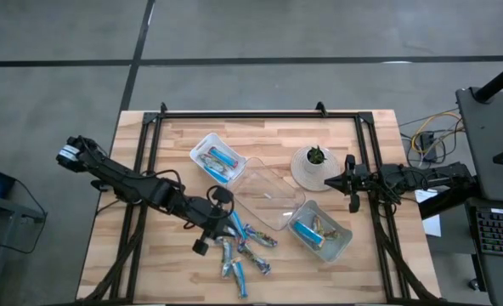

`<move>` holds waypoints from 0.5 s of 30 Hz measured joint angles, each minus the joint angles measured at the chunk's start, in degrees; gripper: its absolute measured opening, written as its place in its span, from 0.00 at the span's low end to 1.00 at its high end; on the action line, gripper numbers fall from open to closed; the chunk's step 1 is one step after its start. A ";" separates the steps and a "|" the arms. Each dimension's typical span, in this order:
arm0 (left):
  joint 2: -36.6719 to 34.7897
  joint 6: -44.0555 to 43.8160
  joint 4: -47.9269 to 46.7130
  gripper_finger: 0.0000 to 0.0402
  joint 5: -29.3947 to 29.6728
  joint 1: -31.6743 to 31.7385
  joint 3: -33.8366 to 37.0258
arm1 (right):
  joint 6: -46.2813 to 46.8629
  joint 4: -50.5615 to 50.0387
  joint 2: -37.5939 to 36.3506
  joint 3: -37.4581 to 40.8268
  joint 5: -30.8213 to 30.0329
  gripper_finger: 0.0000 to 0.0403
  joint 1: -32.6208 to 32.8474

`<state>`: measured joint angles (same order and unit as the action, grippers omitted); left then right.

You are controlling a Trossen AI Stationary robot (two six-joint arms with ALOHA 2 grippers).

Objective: Pick and place Granola Bars by type
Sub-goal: Put the blue granola bar into the transparent bin

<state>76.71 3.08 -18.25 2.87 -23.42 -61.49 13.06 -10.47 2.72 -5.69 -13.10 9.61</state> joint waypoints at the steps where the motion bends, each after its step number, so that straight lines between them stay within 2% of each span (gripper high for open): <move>1: 0.00 -0.04 -0.06 0.18 0.00 0.00 0.00 | 0.00 0.01 0.00 -0.01 0.00 0.03 0.01; 7: -0.07 -0.73 -0.20 0.29 0.00 0.00 0.38 | 0.00 0.01 0.00 -0.01 0.00 0.03 0.00; 15: -0.11 -1.77 0.20 0.30 -0.02 -0.02 2.11 | 0.00 0.01 0.00 -0.01 0.00 0.03 0.02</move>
<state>76.60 1.30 -18.05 2.86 -23.44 -59.38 13.06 -10.46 2.72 -5.69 -13.10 9.63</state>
